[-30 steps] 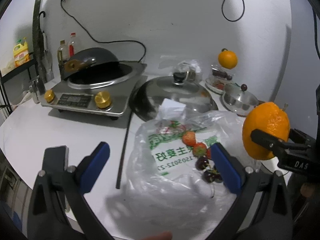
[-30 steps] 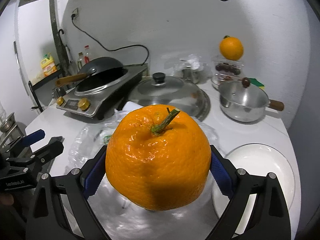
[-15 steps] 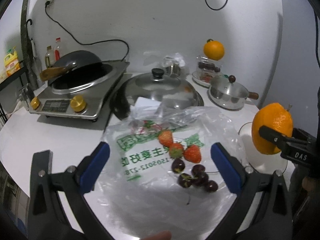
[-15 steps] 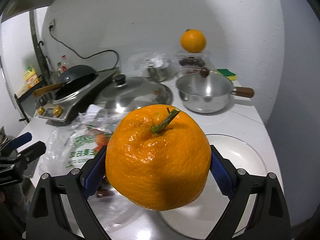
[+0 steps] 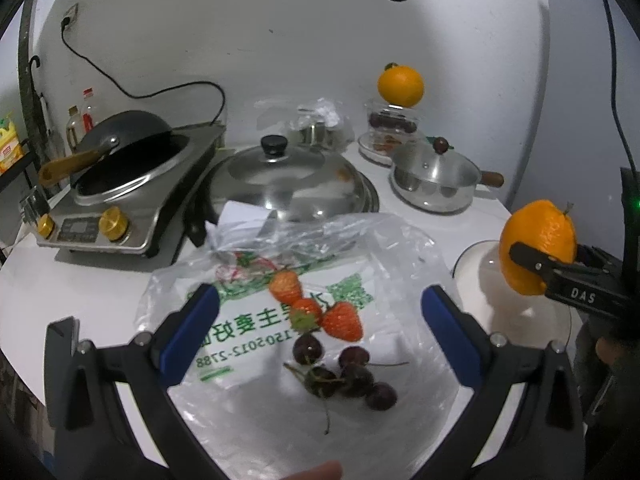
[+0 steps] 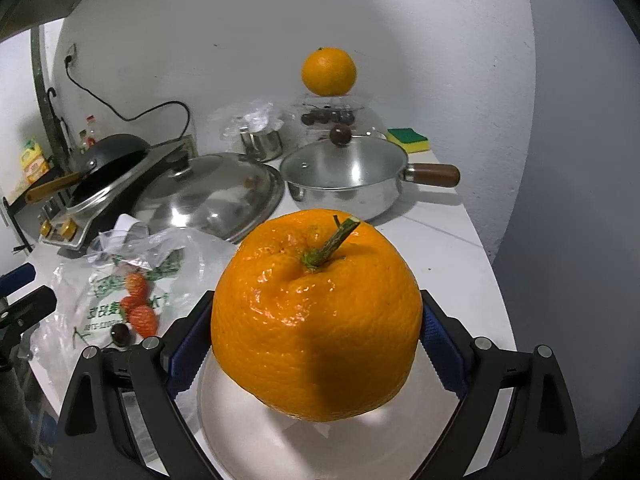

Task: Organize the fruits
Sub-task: 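Lift the orange with the right gripper and carry it over the white plate, then lower the orange onto the white plate and open the right gripper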

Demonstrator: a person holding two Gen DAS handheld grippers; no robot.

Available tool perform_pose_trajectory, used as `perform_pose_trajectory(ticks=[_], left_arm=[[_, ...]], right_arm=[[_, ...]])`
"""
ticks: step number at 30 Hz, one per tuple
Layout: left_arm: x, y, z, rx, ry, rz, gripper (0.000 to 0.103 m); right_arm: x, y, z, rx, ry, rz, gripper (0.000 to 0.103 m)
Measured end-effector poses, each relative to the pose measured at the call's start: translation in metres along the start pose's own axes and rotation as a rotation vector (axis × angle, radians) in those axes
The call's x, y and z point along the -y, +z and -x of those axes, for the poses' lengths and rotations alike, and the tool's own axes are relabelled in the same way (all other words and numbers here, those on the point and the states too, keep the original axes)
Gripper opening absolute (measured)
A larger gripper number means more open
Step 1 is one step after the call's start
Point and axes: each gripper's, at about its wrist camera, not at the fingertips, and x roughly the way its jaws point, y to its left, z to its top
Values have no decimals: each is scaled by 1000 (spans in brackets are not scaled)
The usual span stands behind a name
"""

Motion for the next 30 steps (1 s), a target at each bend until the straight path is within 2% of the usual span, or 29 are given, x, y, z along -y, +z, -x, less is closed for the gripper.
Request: perform_pose_trajectory(ticks=[18,30], left_arm=[[15,3,-19,-29,-13,-14,102],[6,1,-14,-21,-15,0,102]], right_arm=[[17,-4,-31,-62,-36,8,95],[21,-4,-41,-126,-69,-29,96]])
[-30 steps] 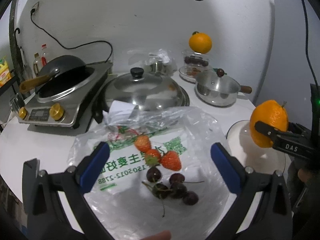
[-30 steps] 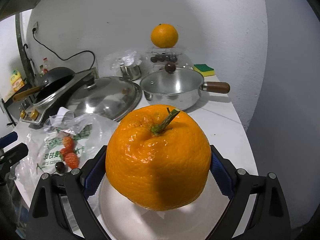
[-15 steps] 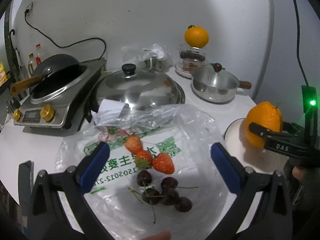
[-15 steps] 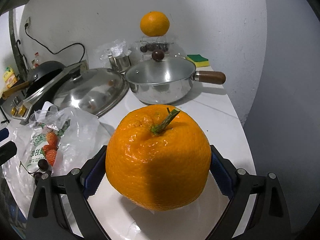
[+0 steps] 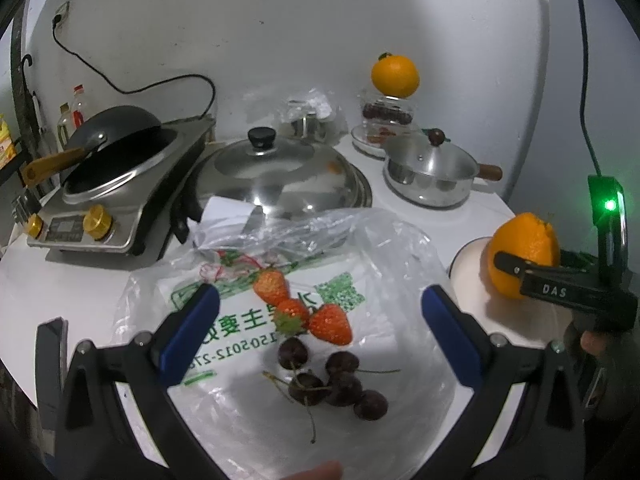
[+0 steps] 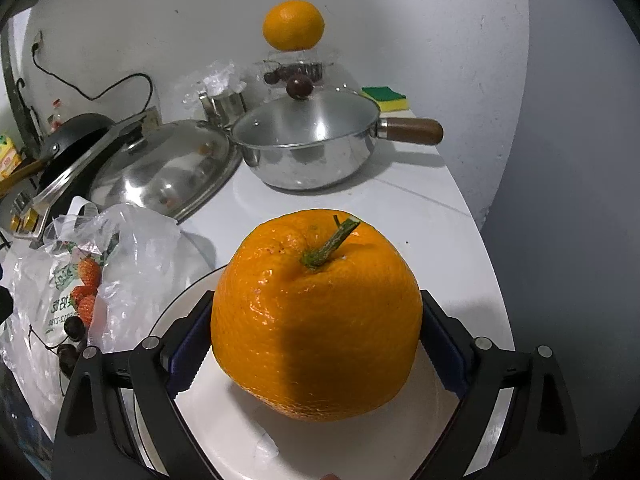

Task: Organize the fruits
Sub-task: 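Lower the orange onto the white plate and open the right gripper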

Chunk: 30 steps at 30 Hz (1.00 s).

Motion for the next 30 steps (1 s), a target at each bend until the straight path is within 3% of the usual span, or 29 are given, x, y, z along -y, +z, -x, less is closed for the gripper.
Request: perform_pose_trajectory(ticks=[19,30], left_arm=[[-23,-6,21,32,-9,30,102],[-29,-9,29,43,-18,41,102]], right_arm=[[-3,-1,3,-29,-56,-54,97],[-15,1,2,-12,-110,6,97]])
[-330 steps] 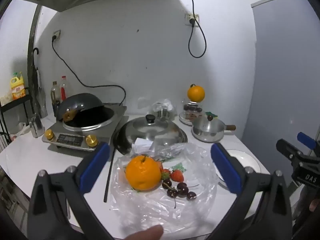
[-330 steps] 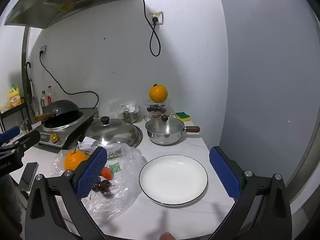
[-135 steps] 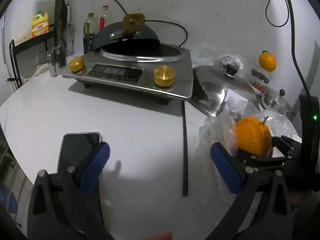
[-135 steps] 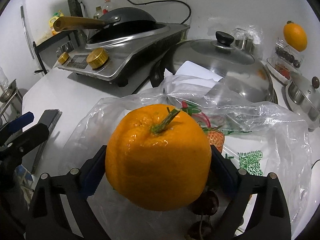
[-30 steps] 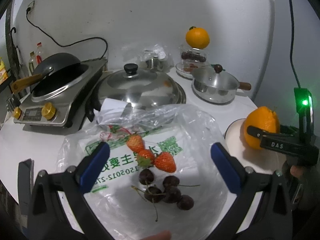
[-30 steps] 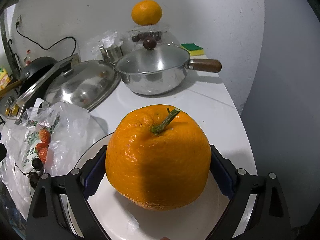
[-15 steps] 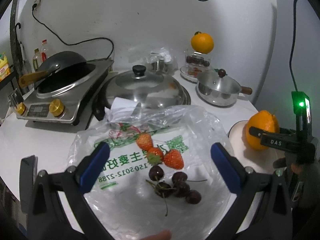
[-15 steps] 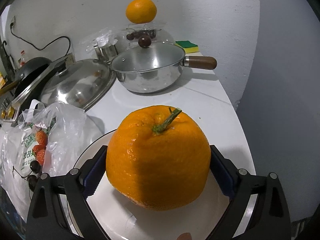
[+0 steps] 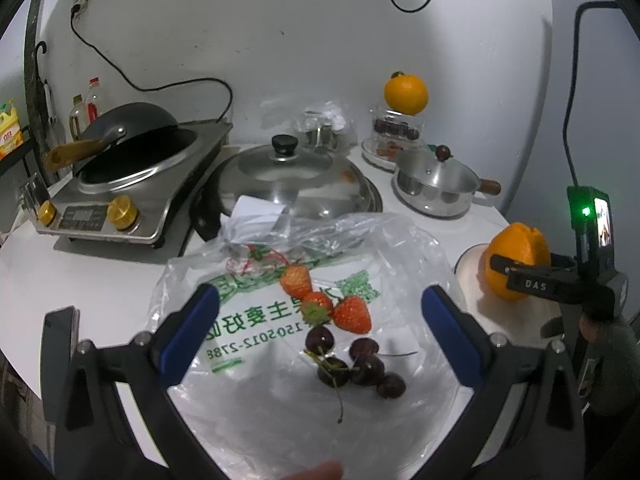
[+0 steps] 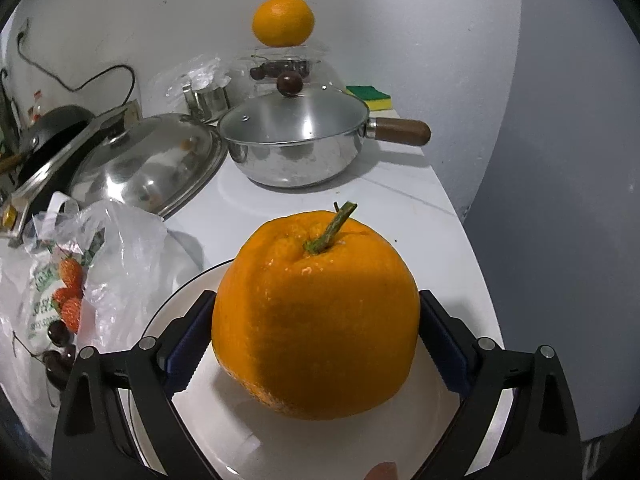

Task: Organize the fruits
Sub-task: 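Lower the orange onto the white plate and open the right gripper, then reach the right gripper into the bag and grasp a dark cherry by its body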

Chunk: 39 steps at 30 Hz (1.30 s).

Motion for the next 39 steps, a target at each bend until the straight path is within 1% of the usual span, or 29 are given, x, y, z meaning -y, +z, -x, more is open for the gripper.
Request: perform_pose_trajectory(ticks=[1,2,3,4,5,6,8,13,19,23,28,32,34,35,36,38,39], left_arm=[[0,0,1,1,0,-1,102],[0,0,1,2,0,-1,102],[0,0,1,1,1,-2,102],[-1,0,1,1,0,0,102],[-1,0,2,0,-2,2,102],[-1,0,2,2,-4,2,102],[1,1,5,11,-7,-1,102],[-3,0,12,20,-1,6,102],[-14,-3,21,29,15,21,102],[-24,-6,28,31,20,32,102],[-35,-11,37,41,24,43,102],[-45,-16,44,45,22,56,102],[-50,-19,46,45,22,61,102],[-52,-21,47,45,22,64,102],[-55,-24,48,44,22,68,102],[-60,-28,50,40,19,74,102],[-62,-31,51,39,19,74,102]], right_arm=[[0,1,5,31,2,0,97],[-1,2,16,94,3,7,97],[-3,3,30,180,-8,27,97],[-6,5,39,234,-22,44,97],[-9,7,48,278,-35,66,97],[-9,10,51,287,-35,73,97],[-9,14,55,296,-20,68,97],[-11,18,62,288,10,56,97],[-21,13,81,290,67,59,97],[-28,9,92,295,83,47,97],[-37,8,99,267,122,11,97],[-55,4,102,250,161,37,96],[-67,0,105,242,170,65,87],[-73,-2,104,228,179,78,71],[-77,-4,102,215,184,84,52],[-87,-8,96,184,190,90,37],[-91,-11,95,174,204,95,37]])
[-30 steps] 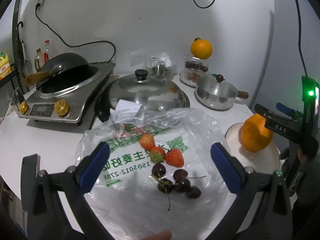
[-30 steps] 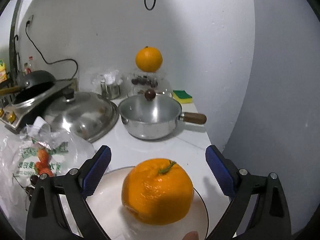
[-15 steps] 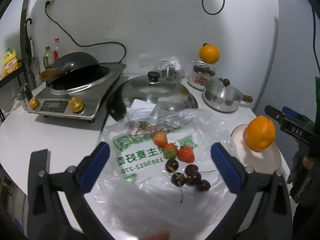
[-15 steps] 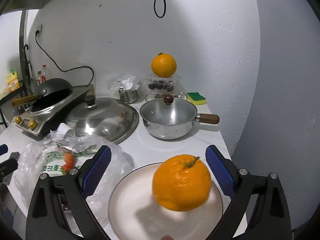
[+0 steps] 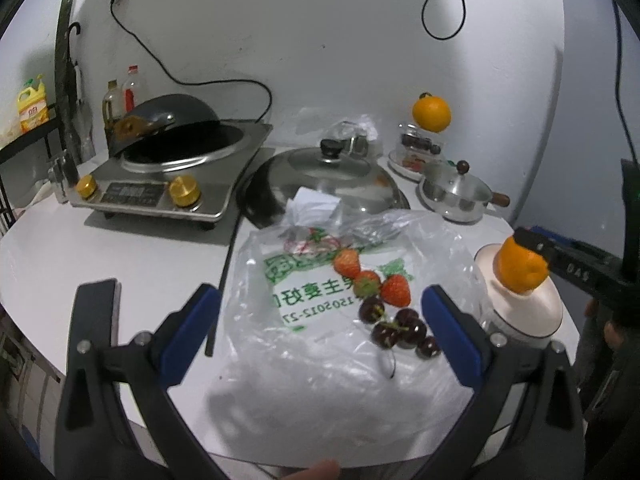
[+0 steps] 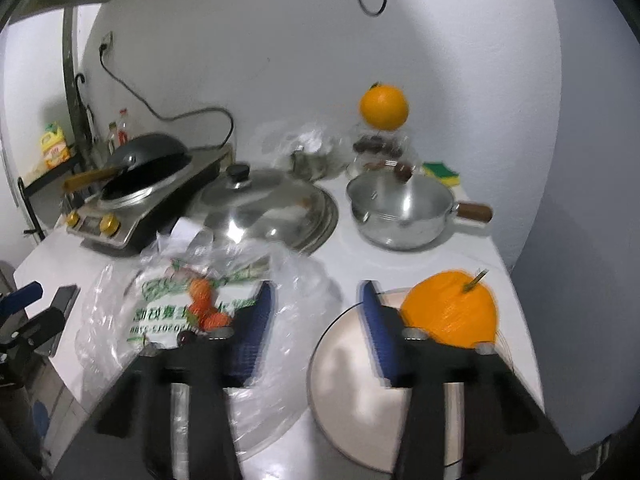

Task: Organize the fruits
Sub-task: 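Reach the right gripper into the bag and grasp a dark cherry by its body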

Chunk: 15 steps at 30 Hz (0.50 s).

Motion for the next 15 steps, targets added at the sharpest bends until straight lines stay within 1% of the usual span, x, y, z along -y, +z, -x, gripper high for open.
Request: perform_pose_trajectory(ticks=[2,4,5,15], left_arm=[[-5,-4,2,-3,1,4,102],[-9,-6,3,-4,4,11,102],[-11,-7,4,-4,6,13,102],[-29,-24,6,-25,13,42,102]], right_arm=[[-9,-4,-4,-23,45,7,37],[-16,-8,-7,-40,88,1,57],[-20,-9,-8,-41,98,-1,70],[-60,-30,-23,-102,148,80,70]])
